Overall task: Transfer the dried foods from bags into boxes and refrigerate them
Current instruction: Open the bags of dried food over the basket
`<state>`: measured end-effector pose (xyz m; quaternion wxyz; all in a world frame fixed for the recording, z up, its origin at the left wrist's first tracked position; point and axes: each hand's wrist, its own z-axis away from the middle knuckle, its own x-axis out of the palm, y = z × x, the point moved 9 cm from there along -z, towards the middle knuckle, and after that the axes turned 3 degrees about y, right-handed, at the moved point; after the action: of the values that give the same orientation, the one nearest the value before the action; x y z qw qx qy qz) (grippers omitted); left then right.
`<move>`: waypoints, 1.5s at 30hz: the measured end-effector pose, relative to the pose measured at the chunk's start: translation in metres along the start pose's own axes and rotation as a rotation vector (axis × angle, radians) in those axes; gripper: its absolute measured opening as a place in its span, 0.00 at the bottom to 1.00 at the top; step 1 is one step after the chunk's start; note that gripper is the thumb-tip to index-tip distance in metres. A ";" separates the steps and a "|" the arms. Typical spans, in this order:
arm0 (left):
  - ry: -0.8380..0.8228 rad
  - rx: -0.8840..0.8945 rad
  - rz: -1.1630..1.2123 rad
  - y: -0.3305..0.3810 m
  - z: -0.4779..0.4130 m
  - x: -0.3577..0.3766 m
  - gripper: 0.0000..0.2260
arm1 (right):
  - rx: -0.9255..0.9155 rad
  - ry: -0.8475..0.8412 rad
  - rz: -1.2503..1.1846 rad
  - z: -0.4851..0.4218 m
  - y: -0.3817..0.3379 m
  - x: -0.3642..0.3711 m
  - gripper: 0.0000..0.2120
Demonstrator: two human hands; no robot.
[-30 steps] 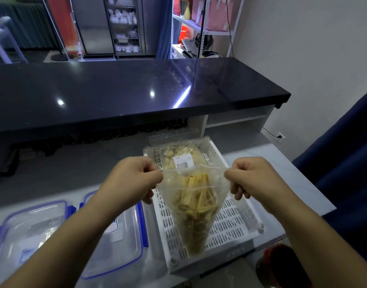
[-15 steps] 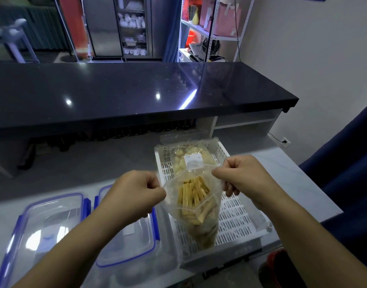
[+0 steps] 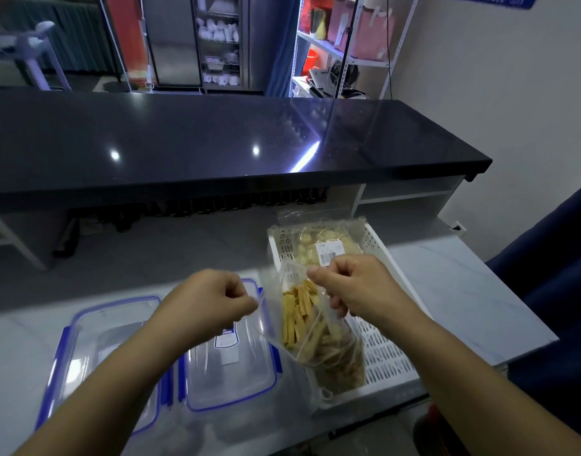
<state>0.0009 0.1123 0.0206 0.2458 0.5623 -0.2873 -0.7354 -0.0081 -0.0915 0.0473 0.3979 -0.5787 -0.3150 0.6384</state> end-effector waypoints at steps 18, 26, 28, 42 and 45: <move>0.211 0.011 0.010 0.063 -0.096 -0.011 0.09 | 0.220 0.176 0.208 -0.171 0.109 -0.046 0.15; 0.188 0.006 0.026 0.059 -0.124 0.014 0.05 | 0.169 0.257 -0.037 -0.176 0.115 -0.051 0.09; 0.227 0.059 0.021 0.067 -0.129 0.012 0.02 | 0.109 0.271 -0.157 -0.168 0.109 -0.053 0.08; 0.062 0.101 -0.056 0.106 -0.172 0.022 0.04 | -0.131 0.086 -0.505 -0.140 0.055 -0.066 0.06; 0.081 0.076 0.077 0.106 -0.166 0.017 0.03 | -0.120 0.091 -0.496 -0.144 0.055 -0.070 0.07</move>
<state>0.1614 0.0003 0.0491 0.2637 0.5890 -0.3261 -0.6907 0.1274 -0.1874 0.0148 0.5209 -0.5346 -0.4663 0.4748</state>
